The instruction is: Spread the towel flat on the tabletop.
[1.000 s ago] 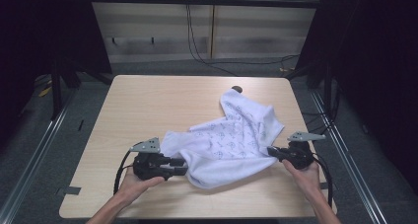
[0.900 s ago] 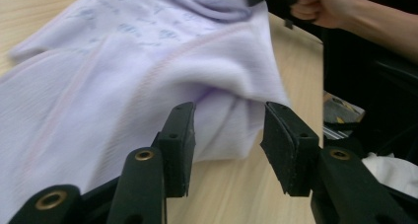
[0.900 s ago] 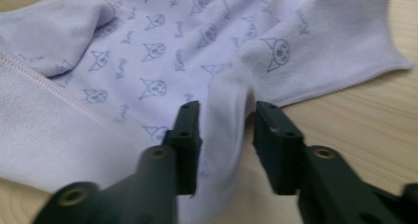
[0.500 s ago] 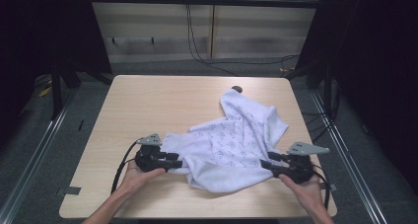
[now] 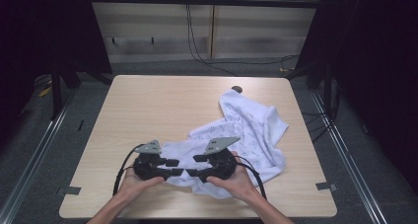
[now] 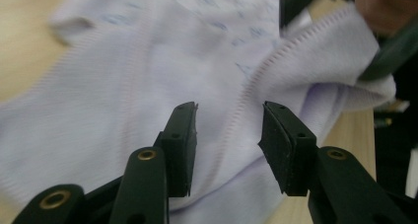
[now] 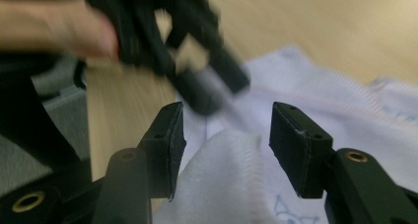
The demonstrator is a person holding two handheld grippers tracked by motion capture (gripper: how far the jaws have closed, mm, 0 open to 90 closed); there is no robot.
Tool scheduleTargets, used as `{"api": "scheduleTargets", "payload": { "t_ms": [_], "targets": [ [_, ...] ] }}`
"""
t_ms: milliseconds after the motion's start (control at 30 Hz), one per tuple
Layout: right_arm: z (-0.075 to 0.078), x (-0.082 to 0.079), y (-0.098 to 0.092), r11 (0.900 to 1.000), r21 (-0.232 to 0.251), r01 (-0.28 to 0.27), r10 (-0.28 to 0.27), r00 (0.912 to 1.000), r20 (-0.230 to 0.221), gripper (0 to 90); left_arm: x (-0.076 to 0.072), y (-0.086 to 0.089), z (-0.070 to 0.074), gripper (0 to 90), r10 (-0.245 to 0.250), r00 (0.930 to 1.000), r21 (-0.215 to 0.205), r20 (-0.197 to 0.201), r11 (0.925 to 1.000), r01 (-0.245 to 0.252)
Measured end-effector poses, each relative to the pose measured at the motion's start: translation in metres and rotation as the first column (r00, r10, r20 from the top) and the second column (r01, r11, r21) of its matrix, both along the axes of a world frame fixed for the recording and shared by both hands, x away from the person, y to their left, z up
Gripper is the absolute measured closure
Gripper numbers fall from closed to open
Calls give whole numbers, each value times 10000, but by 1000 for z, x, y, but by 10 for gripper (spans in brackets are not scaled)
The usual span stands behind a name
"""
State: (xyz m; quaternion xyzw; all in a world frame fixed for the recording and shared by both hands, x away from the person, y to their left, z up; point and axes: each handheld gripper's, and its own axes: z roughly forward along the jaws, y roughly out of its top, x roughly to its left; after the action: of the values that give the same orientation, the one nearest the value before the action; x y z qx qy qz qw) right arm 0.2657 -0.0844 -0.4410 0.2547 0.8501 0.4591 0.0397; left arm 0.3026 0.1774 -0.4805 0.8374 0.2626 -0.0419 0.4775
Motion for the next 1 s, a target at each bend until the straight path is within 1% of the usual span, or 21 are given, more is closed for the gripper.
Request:
{"api": "scheduleTargets", "payload": {
  "t_ms": [33,67,133,167,233,300,333,367,433,467,533,600,667,700,767,833,867,900,933,967,1000],
  "targets": [
    [-5,1,5,9992,-388,-48,42,9999,-152,484,4,10,0,587,402,9992,-208,-76,9990,-403],
    [-11,3,7,9973,-721,138,-163,9993,-342,562,6,16,0,588,656,9978,-312,-62,9973,-658],
    [-17,3,2,9973,-714,184,-214,9989,-407,753,11,30,0,588,1246,9920,-676,-195,9898,-1257],
    [-18,1,-4,9953,-783,569,-580,9982,-117,819,12,34,1,588,1352,9904,-880,-284,9866,-1372],
    [-15,-1,-17,9945,-621,847,-856,9963,-122,838,11,34,1,594,1270,9917,-819,-177,9884,-1280],
    [-10,-6,-39,9906,-252,1347,-1343,9908,165,837,7,28,0,608,885,9960,-577,-148,9943,-892],
    [-7,-8,-54,9837,-16,1797,-1797,9836,152,832,6,22,-2,612,692,9975,-390,-112,9968,-695],
    [-6,-11,-67,9791,26,2034,-2034,9790,161,823,5,17,-3,614,531,9985,-219,-113,9983,-533],
    [-6,-17,-87,9680,-91,2506,-2504,9679,230,787,3,0,-7,614,156,9999,374,-54,9992,-154],
    [-8,-21,-101,9584,-166,2848,-2845,9585,179,791,4,-4,-9,613,23,10000,500,4,9987,-24],
    [-13,-27,-120,9452,-434,3237,-3234,9462,137,787,3,-16,-11,602,-137,9999,774,24,9969,135],
    [-20,-34,-144,9288,-527,3668,-3675,9300,-31,809,4,-24,-13,590,-236,9997,932,-37,9954,238],
    [-27,-37,-160,9148,-771,3966,-3987,9170,-143,805,2,-31,-16,584,-531,9986,1392,33,9889,521],
    [-32,-38,-171,9085,-882,4084,-4126,9102,-364,786,0,-33,-18,581,-683,9977,1578,38,9852,668],
    [-39,-39,-186,8845,-1257,4494,-4577,8879,-461,708,-2,-36,-19,575,-868,9962,1691,108,9820,838],
    [-39,-41,-195,8831,-1195,4537,-4616,8858,-482,627,-5,-36,-18,565,-986,9951,1668,44,9813,965],
    [-36,-43,-197,8784,-1122,4645,-4707,8816,-357,573,-6,-36,-17,559,-1020,9948,1710,40,9802,998],
    [-32,-44,-198,8778,-954,4694,-4736,8804,-255,563,-6,-34,-16,551,-887,9960,1567,73,9839,865],
    [-26,-44,-197,8828,-668,4651,-4666,8844,-87,552,-6,-32,-14,544,-792,9968,1469,111,9862,767],
    [-23,-44,-194,8841,-586,4636,-4643,8857,17,537,-5,-28,-11,537,-500,9984,1272,260,9908,463],
    [-19,-43,-190,8900,-530,4528,-4523,8916,210,526,-3,-23,-8,528,-218,9989,1138,404,9934,171]
  ]
}}
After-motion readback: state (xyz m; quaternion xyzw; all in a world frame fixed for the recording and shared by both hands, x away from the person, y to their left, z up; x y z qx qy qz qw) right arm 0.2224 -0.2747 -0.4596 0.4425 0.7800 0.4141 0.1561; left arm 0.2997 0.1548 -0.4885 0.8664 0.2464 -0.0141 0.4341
